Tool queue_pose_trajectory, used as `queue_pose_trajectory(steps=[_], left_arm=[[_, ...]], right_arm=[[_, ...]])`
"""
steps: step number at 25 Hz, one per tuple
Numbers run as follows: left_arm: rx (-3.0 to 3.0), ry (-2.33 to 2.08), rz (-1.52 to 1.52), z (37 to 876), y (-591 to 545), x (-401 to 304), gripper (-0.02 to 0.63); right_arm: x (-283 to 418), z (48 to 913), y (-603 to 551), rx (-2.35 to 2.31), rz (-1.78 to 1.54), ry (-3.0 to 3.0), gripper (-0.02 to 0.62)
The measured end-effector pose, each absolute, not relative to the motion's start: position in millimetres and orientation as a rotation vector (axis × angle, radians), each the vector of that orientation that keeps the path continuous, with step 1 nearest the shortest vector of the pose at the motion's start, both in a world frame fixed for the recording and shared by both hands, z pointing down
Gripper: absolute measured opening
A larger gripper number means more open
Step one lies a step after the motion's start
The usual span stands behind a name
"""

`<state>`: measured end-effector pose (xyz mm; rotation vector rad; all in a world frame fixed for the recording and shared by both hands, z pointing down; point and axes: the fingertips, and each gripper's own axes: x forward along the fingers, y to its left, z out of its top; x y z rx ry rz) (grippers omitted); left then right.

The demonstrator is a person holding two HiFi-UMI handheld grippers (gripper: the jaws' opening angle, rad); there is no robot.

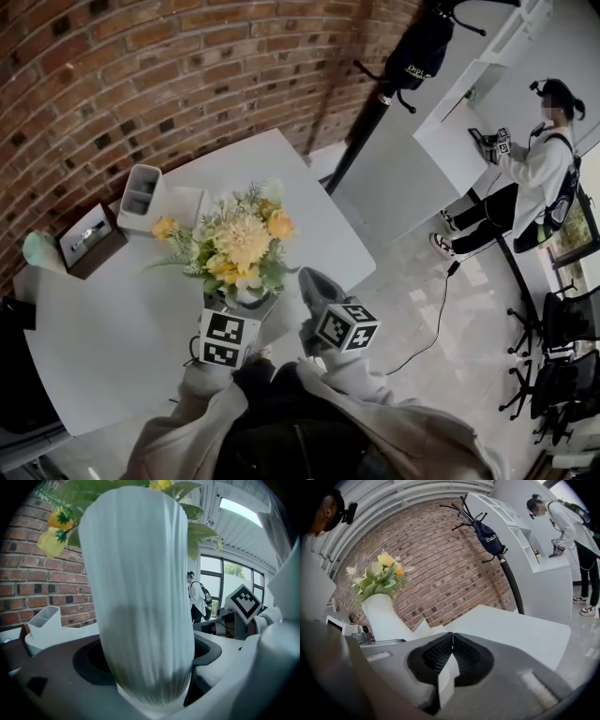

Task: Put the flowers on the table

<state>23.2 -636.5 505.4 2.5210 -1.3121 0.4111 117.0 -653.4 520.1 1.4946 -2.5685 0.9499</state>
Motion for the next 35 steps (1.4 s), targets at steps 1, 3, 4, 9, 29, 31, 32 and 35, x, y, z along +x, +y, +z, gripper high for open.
queue_pose_trajectory(steps=[1, 3, 4, 9, 29, 31, 32, 35], left_arm=[[2.527, -1.315, 0.411, 505.7, -639.4, 22.9, 0.460], [2.535, -1.333, 0.411, 506.8, -644.8, 20.2, 0.460], [2.539, -1.343, 0.408, 506.3, -647.1, 18.9, 0.460], [2.567, -1.347, 0.391, 497.0, -652.9, 23.6, 0.460], [2.550, -1.473, 0.483, 538.0, -723.3, 72.6, 0.460], [2.545, -1.480, 0.517, 547.6, -727.1, 79.7, 0.460], [2.546, -1.477, 0.532, 551.4, -728.8, 83.9, 0.460], [2.556, -1.468, 0.547, 560.0, -734.0, 97.0, 0.460]], right_arm=[[116.5, 519.9, -657.5, 1.494, 0.945, -2.573, 0.000], [115.7, 520.4, -663.1, 1.495, 0.940, -2.576, 0.000], [115.7, 520.7, -664.6, 1.498, 0.939, -2.575, 0.000], [118.1, 521.2, -667.2, 1.506, 0.919, -2.564, 0.000], [164.2, 520.5, -704.2, 1.497, 0.917, -2.548, 0.001], [172.7, 522.0, -704.7, 1.500, 0.921, -2.545, 0.000], [177.5, 522.8, -705.4, 1.504, 0.923, -2.543, 0.000], [191.9, 524.8, -708.4, 1.519, 0.924, -2.539, 0.000]])
